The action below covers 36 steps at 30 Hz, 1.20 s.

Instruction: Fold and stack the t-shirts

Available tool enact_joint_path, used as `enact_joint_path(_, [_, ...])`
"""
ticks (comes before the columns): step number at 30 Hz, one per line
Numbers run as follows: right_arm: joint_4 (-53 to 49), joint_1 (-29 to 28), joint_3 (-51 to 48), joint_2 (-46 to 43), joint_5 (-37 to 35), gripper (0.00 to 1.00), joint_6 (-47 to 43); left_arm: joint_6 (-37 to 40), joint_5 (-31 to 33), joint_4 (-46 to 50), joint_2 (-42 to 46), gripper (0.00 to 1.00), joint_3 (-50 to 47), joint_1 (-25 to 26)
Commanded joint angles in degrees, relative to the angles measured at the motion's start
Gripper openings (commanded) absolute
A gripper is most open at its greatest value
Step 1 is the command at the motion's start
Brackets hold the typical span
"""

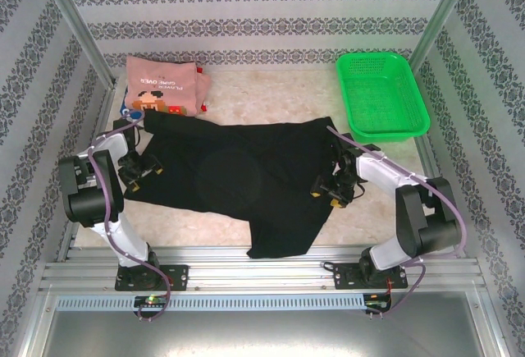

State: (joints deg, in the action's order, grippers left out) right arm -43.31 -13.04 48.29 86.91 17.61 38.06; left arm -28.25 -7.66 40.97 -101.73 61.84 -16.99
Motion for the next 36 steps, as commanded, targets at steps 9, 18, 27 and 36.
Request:
enact_joint_path(9, [1.5,0.5,3.3,6.5,-10.7,0.23,-0.1,-4.4,-0.6,-4.7,-3.1,0.24,-7.1,-1.0])
enact_joint_path(18, [0.9,7.5,1.6,1.4,-13.3,0.00,-1.7,-11.4,-4.8,-7.7,7.0,0.01,-17.6,-1.6])
enact_joint_path(27, [-2.2,15.3,1.4,-2.8,-15.2,0.00,-5.1,-20.8,-10.2,-7.3,20.1,0.00,-28.7,-1.6])
enact_joint_path(36, [-2.6,19.3,2.1,-2.7,-17.2,0.01,-7.9,-24.3,-14.0,-0.1,32.3,0.00,-33.9,0.9])
